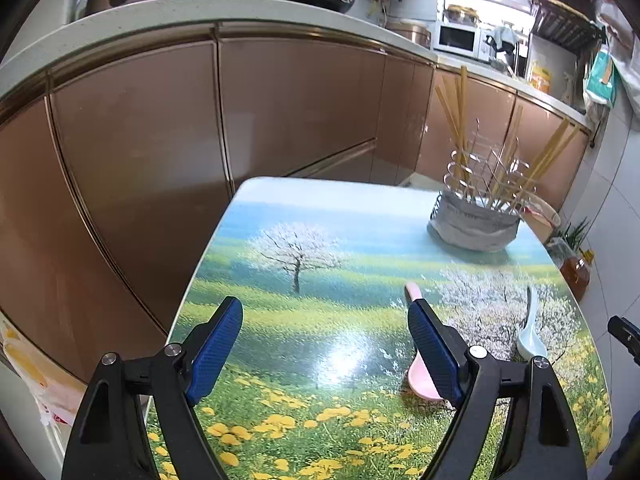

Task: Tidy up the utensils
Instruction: 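Lower both open grippers toward the pink spoon and the pale blue spoon, then close the left gripper on the pink spoon handle while the right gripper grasps the blue spoon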

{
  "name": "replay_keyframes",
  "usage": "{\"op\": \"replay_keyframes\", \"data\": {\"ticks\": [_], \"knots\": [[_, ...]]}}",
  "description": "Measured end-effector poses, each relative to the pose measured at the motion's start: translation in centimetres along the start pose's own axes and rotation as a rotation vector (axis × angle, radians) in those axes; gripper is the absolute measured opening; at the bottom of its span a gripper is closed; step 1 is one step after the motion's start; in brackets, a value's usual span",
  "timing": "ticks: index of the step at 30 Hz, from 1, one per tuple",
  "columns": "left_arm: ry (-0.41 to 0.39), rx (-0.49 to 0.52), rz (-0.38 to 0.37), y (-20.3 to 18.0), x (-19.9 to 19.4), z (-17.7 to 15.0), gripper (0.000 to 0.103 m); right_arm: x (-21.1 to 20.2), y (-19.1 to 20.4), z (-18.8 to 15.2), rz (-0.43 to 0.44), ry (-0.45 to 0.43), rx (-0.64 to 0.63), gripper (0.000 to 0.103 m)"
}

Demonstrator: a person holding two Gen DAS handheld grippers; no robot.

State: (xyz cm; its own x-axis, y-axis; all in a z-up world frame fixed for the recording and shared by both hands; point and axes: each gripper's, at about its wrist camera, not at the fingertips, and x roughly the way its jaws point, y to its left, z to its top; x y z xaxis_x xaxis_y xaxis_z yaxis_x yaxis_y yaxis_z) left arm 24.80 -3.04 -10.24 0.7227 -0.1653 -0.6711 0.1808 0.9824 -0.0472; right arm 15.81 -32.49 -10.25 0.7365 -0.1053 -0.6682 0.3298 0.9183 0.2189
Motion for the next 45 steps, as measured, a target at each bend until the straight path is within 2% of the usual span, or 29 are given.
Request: {"op": "replay_keyframes", "data": {"ticks": [12,21,26,31,38,45], "knots": [[0.054,0.014,-0.029,-0.4,1.3,0.0,0.084,1.7,-0.2,0.1,0.063,0.046,0.018,0.047],[0.19,0.094,-0.146,-4.5,5.4,0.5,0.084,5.0,0.3,0.6,0.132,0.154,0.044,0.047],[0.292,0.106,-0.158,-6.0,8.4,0.5,0.082,8.1,-0.1,1.5,0.171,0.241,0.109,0.047],[0.342,0.103,-0.147,-6.2,10.5,0.9,0.08,10.8,0.2,2.5,0.164,0.299,0.121,0.047],[0.396,0.125,-0.161,-7.3,12.5,1.3,0.071,14.1,0.5,3.7,0.122,0.365,0.136,0.047],[0.434,0.125,-0.16,-8.0,13.9,1.6,0.062,15.7,0.0,3.8,0.118,0.407,0.164,0.047]]}}
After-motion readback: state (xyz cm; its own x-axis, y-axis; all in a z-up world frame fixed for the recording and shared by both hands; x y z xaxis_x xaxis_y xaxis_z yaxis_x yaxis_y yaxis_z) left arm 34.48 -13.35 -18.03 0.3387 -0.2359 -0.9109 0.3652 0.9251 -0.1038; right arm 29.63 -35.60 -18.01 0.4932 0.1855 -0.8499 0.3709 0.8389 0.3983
